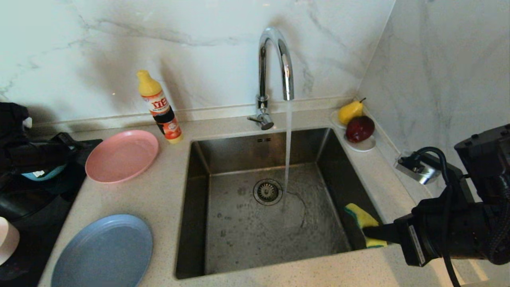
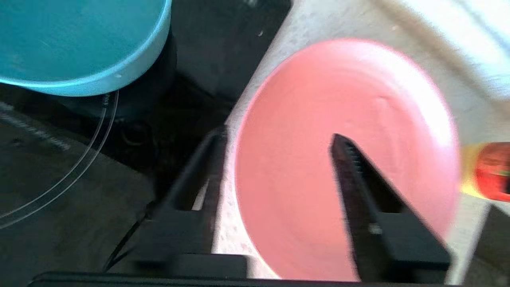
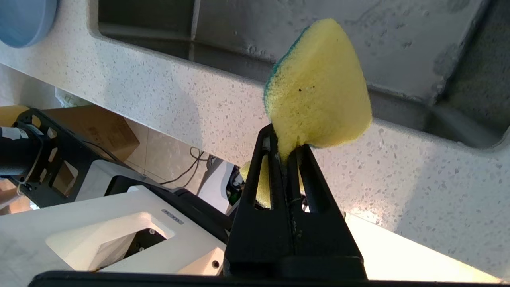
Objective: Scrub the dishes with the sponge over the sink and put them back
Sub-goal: Place the plate on the table, then wash the plate
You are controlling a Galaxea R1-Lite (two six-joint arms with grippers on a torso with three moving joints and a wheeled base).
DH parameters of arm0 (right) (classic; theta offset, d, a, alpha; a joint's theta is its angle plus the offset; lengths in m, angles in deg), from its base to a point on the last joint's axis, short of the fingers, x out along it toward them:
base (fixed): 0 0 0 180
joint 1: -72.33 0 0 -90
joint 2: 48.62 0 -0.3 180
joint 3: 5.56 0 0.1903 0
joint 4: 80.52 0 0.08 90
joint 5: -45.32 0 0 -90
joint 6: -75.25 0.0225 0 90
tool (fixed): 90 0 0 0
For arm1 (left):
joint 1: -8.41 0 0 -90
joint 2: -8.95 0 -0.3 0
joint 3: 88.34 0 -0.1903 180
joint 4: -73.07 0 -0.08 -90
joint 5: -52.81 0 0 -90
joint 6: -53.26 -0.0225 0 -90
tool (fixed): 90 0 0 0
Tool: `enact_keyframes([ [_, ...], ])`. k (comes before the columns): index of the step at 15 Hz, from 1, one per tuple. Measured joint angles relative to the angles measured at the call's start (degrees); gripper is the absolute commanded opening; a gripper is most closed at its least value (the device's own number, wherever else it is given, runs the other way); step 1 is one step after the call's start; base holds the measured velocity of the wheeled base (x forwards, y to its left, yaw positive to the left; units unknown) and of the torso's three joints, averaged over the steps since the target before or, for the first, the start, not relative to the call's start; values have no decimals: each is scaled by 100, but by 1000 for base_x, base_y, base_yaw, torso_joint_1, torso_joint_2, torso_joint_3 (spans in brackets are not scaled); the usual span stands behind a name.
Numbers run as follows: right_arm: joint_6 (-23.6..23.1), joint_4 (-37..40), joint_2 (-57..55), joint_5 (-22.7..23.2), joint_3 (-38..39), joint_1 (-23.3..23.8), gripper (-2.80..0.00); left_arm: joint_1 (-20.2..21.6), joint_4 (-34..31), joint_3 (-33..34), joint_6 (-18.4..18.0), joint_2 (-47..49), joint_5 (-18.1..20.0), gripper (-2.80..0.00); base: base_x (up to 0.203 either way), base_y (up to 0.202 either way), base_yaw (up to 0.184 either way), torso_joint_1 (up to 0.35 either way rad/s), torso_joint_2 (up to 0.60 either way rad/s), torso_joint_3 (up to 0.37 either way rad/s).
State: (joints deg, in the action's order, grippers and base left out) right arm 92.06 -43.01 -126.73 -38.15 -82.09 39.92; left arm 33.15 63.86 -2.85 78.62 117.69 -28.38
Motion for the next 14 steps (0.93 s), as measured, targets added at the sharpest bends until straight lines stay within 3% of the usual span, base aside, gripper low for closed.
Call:
enact_keyframes([
  [1,0,0,15,1,19,0,-280,-2,-102,45,-6,-164,-6,0,0,0,0,0,0,0],
  [2,0,2,40,0,27,1,-280,-6,-280,124,-19,-358,-9,-280,0,0,0,0,0,0],
  [6,-16,34,201,-7,87,-5,-280,-20,-1000,988,-224,-1468,30,-280,0,0,0,0,0,0],
  [10,-13,40,274,-16,113,1,-280,-63,-2706,1462,-1168,-2379,-5,-280,0,0,0,0,0,0],
  [13,-4,11,236,-19,255,43,-280,-48,-3135,1640,-1546,-2590,-17,-280,0,0,0,0,0,0],
  [14,-4,10,230,-22,303,52,-280,-44,-3122,1766,-1577,-2576,-16,0,0,0,0,0,0,0],
])
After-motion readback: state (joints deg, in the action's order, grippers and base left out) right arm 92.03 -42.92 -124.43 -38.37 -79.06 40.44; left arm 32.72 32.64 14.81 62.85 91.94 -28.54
